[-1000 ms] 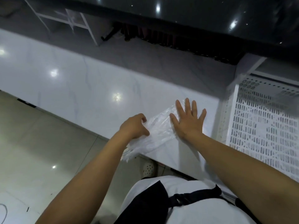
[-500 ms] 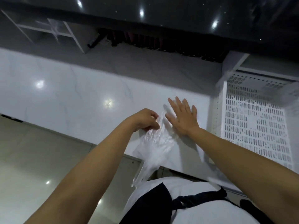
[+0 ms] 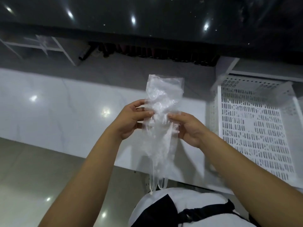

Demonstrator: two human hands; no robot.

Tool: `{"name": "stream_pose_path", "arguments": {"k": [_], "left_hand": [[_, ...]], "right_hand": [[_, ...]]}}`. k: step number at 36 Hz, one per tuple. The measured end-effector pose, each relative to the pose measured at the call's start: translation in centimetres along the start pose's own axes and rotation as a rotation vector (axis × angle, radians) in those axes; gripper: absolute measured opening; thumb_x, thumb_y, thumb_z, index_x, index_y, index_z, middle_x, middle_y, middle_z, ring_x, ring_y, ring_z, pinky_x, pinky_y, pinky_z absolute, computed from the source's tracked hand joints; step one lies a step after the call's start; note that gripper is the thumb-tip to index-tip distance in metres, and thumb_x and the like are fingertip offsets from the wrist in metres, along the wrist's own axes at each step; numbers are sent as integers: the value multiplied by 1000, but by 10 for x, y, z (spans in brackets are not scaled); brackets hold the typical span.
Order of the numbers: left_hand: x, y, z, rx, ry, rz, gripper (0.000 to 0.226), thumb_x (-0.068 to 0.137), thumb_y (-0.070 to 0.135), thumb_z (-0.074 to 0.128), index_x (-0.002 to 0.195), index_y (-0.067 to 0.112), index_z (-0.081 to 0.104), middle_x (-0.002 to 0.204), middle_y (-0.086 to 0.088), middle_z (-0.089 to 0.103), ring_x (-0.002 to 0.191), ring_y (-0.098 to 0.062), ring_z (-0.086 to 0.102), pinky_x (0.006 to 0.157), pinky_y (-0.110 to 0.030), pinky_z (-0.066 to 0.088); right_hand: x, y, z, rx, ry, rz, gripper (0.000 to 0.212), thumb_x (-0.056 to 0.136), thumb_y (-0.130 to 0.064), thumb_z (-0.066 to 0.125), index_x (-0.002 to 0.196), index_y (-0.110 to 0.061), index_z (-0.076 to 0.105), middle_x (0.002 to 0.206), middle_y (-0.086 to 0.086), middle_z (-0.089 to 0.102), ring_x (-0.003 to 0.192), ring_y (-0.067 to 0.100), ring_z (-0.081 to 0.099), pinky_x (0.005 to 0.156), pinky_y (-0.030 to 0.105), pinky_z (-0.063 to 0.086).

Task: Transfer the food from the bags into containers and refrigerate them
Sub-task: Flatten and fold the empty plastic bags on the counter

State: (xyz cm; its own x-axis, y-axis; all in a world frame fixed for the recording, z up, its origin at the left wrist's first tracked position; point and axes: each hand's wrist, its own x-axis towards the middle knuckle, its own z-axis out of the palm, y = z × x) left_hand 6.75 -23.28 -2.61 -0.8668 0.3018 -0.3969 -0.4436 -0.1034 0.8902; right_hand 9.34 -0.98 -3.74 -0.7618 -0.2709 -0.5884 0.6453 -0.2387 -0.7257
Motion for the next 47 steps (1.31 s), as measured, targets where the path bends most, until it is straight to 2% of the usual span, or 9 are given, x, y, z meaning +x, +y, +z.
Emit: {"name": "stream_pose_path", "arguments": {"k": [4,12,19,24,27,33,37,40,47], "left_hand": [[-3,-7,1,151,0,-30,39,90,4,72,124,21,65,105,-7,76,84,-17,71,60,-32,57],[-5,-20,13,234,-39,54,39,90,-4,64,106,28,77,99,1,69,79,-14,66,65,-25,55],[-9,5,17,65,-34,201,40,82,-5,47,68,20,75,106,8,74,88,-10,67,66,-22,49],[-14,-19,9,-162,-82,-59,35,96,12,39,102,6,73,132,-16,65,110,-33,63,88,-40,56],[-21,-34,2,16,-153,-148,38,98,32,61,135,36,57,135,-6,64,115,-33,67,92,-48,57],[-25,-51,1,247,-70,-164,58,89,13,72,130,50,55,128,-6,63,101,-25,72,90,-45,58],[-21,-60,7,401,101,-143,49,84,-1,65,109,41,70,115,-9,66,96,-23,69,78,-38,61],[-17,-61,8,554,213,-107,48,81,-2,62,103,40,70,110,-7,65,97,-29,66,78,-50,61],[-1,-54,3,770,223,-30,25,88,12,68,110,23,74,116,6,70,107,-13,63,88,-28,51]], "right_hand": [[-1,-7,-6,-207,123,-118,17,82,-12,78,98,-16,77,77,0,74,64,13,70,48,26,51],[-18,-13,-28,-387,-62,-234,36,94,-4,63,114,-32,75,77,3,64,64,13,63,58,29,57],[-35,-41,-36,-251,-358,-233,34,80,0,49,98,-1,78,96,10,75,76,17,69,61,26,55],[-33,-22,-35,-458,-240,-198,24,89,-19,63,97,-3,78,105,8,73,85,23,68,66,31,56],[-26,-4,-30,-607,-90,-207,12,83,-13,79,94,-18,81,100,0,75,82,19,73,66,25,57],[-9,26,-19,-777,124,-184,45,80,-19,82,123,-19,67,101,-6,65,64,1,67,57,12,49],[-7,40,-14,-1102,118,-249,56,84,-40,76,136,-29,58,131,-5,48,101,4,56,87,22,46],[-12,43,-12,-1392,110,-485,52,91,-57,56,139,-37,54,157,-3,34,145,22,25,119,45,21],[-4,74,-12,-1851,-220,-397,64,97,-67,14,156,-41,18,168,-7,4,154,18,-8,120,55,-10]]}}
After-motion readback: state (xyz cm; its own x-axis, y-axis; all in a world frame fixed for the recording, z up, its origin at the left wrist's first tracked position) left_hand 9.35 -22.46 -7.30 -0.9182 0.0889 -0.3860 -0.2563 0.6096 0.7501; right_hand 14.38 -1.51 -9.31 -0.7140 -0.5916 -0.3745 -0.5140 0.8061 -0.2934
